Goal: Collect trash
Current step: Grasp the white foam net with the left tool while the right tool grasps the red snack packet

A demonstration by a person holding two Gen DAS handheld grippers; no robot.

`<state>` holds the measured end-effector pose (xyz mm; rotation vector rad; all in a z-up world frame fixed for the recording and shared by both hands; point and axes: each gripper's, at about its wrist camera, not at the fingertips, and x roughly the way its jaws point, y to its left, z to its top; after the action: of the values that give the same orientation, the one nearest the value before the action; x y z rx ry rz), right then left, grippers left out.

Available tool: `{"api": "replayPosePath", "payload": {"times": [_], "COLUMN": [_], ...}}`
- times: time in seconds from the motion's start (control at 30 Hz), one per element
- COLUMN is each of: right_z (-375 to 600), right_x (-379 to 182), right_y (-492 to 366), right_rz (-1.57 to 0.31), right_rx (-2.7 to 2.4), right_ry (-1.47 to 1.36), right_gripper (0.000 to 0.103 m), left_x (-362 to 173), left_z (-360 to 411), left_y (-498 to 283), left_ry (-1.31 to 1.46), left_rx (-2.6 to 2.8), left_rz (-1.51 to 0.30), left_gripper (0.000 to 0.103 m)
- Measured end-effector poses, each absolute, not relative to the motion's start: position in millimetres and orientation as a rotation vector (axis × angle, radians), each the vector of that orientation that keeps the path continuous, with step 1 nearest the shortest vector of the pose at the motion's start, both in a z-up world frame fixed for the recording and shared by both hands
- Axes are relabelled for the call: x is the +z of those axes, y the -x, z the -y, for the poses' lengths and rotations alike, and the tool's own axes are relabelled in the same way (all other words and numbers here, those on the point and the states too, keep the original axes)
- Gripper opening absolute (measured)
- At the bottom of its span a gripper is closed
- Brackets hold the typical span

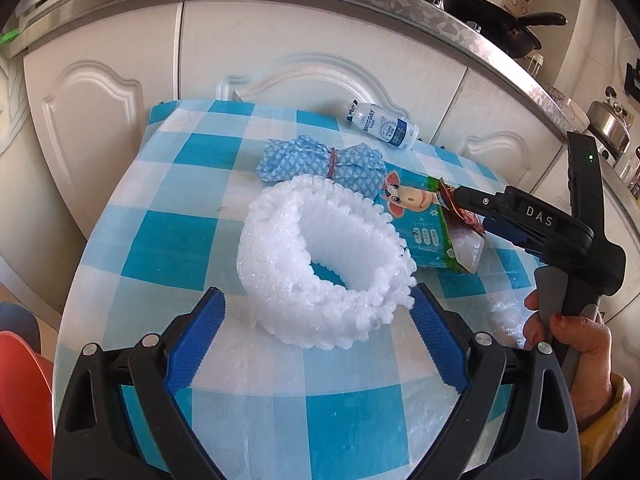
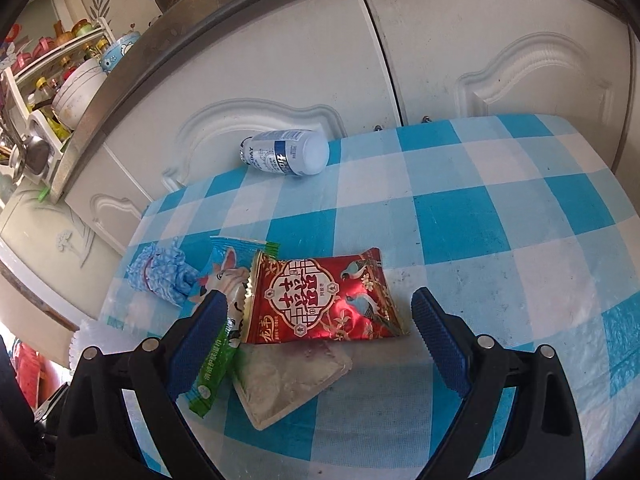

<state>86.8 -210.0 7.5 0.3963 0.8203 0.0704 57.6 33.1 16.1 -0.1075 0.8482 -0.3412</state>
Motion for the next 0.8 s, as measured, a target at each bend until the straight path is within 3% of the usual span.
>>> {"api": "replayPosePath", "payload": {"times": [0.4, 0.47, 0.7, 0.8], "right_z": [201, 198, 196, 193], "right_x": [7, 7, 8, 9], "right_y": [-91, -91, -88, -84], "right_rz": [-0.826, -0.833, -0.835, -0.838], "right_rx": [0.066, 0.052, 0.053, 0.057], "right_ry": [-0.345, -0.319, -0.294, -0.282], "right_gripper": [0.090, 0.078, 0.073, 0.066], "left_x": [16, 16, 14, 15], "left_z": [-28, -27, -28, -28], "left_y": [-64, -64, -64, -64], "left_ry": [0.126, 0.127, 0.140, 0.149], "left_rx": [-0.368, -0.371, -0.377, -0.376], "left_rz": [-0.836, -0.833, -0.846, -0.845], "left_gripper": [0.093, 0.089, 0.070, 0.059]}}
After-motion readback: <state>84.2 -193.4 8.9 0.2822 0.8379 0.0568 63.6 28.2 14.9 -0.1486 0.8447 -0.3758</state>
